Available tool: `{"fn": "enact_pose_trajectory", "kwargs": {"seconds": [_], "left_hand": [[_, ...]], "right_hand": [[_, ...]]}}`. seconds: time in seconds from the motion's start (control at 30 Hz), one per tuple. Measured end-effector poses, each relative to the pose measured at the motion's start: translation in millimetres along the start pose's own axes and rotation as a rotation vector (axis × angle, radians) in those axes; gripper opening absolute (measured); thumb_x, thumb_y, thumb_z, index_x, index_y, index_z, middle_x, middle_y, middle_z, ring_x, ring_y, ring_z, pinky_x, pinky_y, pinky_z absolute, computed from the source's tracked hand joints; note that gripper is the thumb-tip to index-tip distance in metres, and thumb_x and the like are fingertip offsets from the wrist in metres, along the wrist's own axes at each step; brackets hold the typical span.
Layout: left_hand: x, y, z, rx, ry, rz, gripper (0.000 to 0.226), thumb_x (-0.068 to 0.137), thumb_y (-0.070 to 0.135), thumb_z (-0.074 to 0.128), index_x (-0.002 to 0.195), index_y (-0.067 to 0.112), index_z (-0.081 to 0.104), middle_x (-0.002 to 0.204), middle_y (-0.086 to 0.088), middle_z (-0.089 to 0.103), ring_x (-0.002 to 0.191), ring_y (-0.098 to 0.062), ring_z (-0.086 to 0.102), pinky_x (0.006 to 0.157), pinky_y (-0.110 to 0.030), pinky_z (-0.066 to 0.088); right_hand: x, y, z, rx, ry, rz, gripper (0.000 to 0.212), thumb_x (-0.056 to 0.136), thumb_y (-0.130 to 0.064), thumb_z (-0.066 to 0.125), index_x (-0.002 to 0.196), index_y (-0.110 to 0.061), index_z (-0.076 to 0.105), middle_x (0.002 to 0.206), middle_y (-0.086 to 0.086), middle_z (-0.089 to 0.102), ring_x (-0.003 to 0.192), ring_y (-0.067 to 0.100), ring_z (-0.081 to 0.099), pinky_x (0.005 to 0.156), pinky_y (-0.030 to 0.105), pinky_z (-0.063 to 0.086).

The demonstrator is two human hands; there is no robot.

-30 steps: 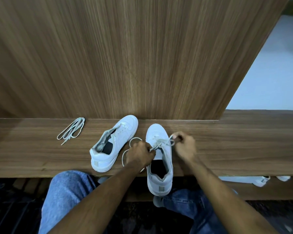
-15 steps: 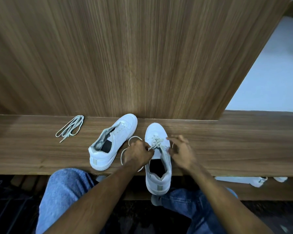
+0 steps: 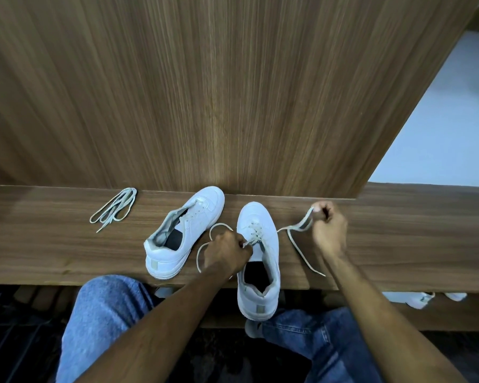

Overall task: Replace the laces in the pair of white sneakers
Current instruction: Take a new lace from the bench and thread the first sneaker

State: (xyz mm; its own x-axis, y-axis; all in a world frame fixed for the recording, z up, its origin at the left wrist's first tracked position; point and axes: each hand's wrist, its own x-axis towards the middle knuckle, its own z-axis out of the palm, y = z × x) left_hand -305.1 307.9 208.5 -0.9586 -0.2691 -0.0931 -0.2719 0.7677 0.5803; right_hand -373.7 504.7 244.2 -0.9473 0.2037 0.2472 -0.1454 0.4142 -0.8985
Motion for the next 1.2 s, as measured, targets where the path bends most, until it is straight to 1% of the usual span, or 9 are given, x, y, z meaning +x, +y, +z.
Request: {"fn": "enact_pose_trajectory", "kwargs": {"seconds": [0.07,0.17,0.33,0.57,0.77,0.9,0.97,1.07,1.2], "left_hand": [[1,-3,1,-0.06,-0.035,-0.009,0.029,0.08,0.043,0.064,0.059,0.024,0.056,0.072,0.002,0.061,0.072,-0.021,0.06,0.06,-0.027,0.04],[5,-12,-2,-0.362,-0.2,0.0,0.03,0.087,0.045,0.064,0.067,0.022,0.067,0.066,0.01,0.062,0.065,-0.008,0.058,0.064,-0.025,0.042],[12,-27,-3,-0.62,-0.334,0.008,0.02,0.095,0.013,0.058,0.092,-0.003,0.069,0.082,-0.004,0.065,0.071,-0.008,0.057,0.074,-0.024,0.045],[13,-14,-2,-0.076,-0.126,0.203,0.013,0.086,0.023,0.058,0.074,0.029,0.062,0.082,0.004,0.067,0.082,-0.018,0.065,0.07,-0.033,0.053],[16,-11,-18,0.573,0.044,0.381,0.028,0.095,0.034,0.037,0.106,0.015,0.054,0.111,-0.005,0.063,0.101,-0.029,0.062,0.085,-0.039,0.041],[19,-11,-16,0.621,0.01,0.344,0.03,0.096,0.034,0.036,0.111,0.015,0.053,0.115,-0.005,0.062,0.103,-0.029,0.062,0.09,-0.042,0.038],[18,-9,-15,0.557,-0.003,0.295,0.028,0.096,0.033,0.037,0.107,0.015,0.055,0.113,-0.006,0.063,0.103,-0.029,0.062,0.088,-0.041,0.04],[11,-5,-19,0.339,0.101,0.272,0.013,0.092,0.028,0.045,0.094,0.019,0.054,0.101,-0.006,0.065,0.094,-0.03,0.062,0.077,-0.036,0.043],[1,11,-24,-0.073,0.104,0.356,0.008,0.086,0.027,0.055,0.083,0.029,0.063,0.089,0.009,0.069,0.082,-0.015,0.064,0.071,-0.032,0.05]], "right_hand": [[-11,18,4,-0.257,-0.113,-0.053,0.022,0.085,0.001,0.054,0.098,-0.013,0.064,0.103,0.007,0.062,0.097,0.027,0.059,0.083,0.03,0.043],[-27,32,12,-0.502,-0.331,-0.198,0.053,0.079,-0.003,0.059,0.13,-0.018,0.057,0.125,0.008,0.054,0.115,0.029,0.051,0.1,0.043,0.043],[-48,26,35,-0.527,-0.623,-0.251,0.03,0.089,-0.014,0.051,0.111,-0.024,0.067,0.112,-0.001,0.067,0.106,0.021,0.06,0.092,0.038,0.049],[-47,11,37,-0.605,-0.533,-0.171,0.023,0.09,-0.016,0.048,0.093,-0.021,0.07,0.097,-0.001,0.072,0.09,0.024,0.066,0.074,0.031,0.051],[-36,3,20,-0.851,-0.551,-0.204,0.021,0.091,-0.026,0.049,0.098,-0.029,0.069,0.098,0.007,0.069,0.099,0.031,0.062,0.077,0.033,0.047],[-32,4,22,-0.888,-0.6,-0.169,0.022,0.093,-0.027,0.05,0.102,-0.031,0.07,0.099,0.007,0.066,0.099,0.028,0.062,0.076,0.033,0.047],[-30,10,21,-0.722,-0.627,-0.043,0.019,0.092,-0.02,0.055,0.095,-0.025,0.073,0.091,0.001,0.069,0.088,0.021,0.064,0.071,0.027,0.044],[-23,5,4,-0.087,-0.59,0.312,0.021,0.091,0.002,0.057,0.086,-0.014,0.07,0.062,-0.006,0.067,0.061,0.013,0.059,0.06,0.022,0.049],[-11,-29,-21,0.516,-0.505,0.526,0.021,0.089,0.009,0.054,0.092,-0.009,0.065,0.074,0.006,0.071,0.063,0.013,0.068,0.067,0.027,0.058]]}}
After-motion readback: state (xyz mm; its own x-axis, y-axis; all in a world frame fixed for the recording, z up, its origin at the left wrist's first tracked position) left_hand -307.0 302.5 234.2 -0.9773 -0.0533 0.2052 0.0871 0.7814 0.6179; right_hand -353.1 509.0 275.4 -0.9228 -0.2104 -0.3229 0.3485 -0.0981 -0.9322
